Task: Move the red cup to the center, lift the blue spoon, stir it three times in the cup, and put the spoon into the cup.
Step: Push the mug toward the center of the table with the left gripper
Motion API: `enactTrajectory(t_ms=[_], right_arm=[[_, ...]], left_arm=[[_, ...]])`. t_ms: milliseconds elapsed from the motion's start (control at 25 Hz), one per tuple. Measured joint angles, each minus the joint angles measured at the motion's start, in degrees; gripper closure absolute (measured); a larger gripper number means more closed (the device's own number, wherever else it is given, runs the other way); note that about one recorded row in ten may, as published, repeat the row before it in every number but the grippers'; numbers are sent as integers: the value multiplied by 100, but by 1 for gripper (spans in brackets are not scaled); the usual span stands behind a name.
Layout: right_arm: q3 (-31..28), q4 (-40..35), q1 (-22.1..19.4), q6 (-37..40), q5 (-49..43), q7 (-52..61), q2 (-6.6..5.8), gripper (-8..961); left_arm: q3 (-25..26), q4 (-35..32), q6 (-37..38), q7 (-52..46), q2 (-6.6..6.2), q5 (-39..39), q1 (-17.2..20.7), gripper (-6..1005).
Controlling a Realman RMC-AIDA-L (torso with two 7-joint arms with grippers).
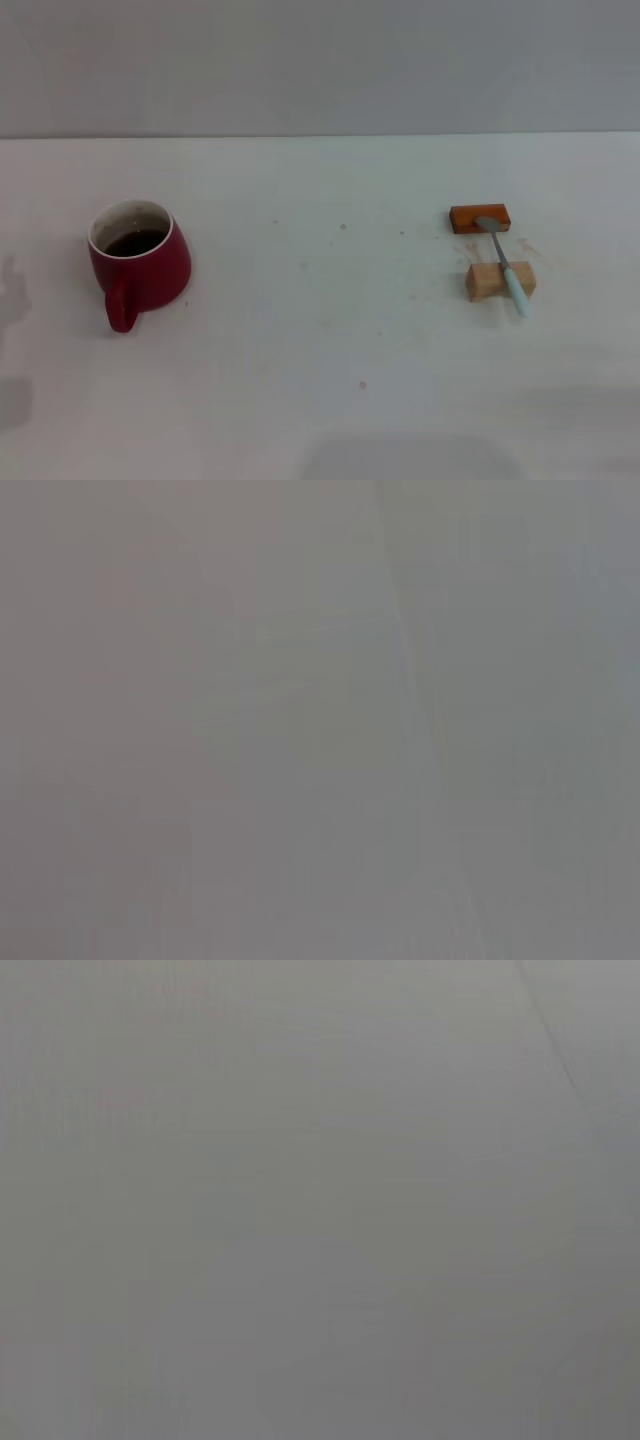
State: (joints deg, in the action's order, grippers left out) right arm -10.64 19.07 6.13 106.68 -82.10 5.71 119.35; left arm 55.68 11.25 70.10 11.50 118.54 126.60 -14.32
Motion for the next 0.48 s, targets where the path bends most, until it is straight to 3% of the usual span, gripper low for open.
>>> enactTrajectory(t_ms=[40, 120, 480], right_arm=[[0, 0, -1, 7, 0, 0, 0, 221], [0, 3, -5, 31, 1, 0, 0, 221], [0, 30, 16, 36, 1, 0, 6, 221]], left_arm=[[-1, 0, -45, 101, 2, 0, -26, 365], [-1, 1, -134, 219, 2, 0, -61, 611], [-7, -30, -572, 1056, -20, -2, -293, 963]])
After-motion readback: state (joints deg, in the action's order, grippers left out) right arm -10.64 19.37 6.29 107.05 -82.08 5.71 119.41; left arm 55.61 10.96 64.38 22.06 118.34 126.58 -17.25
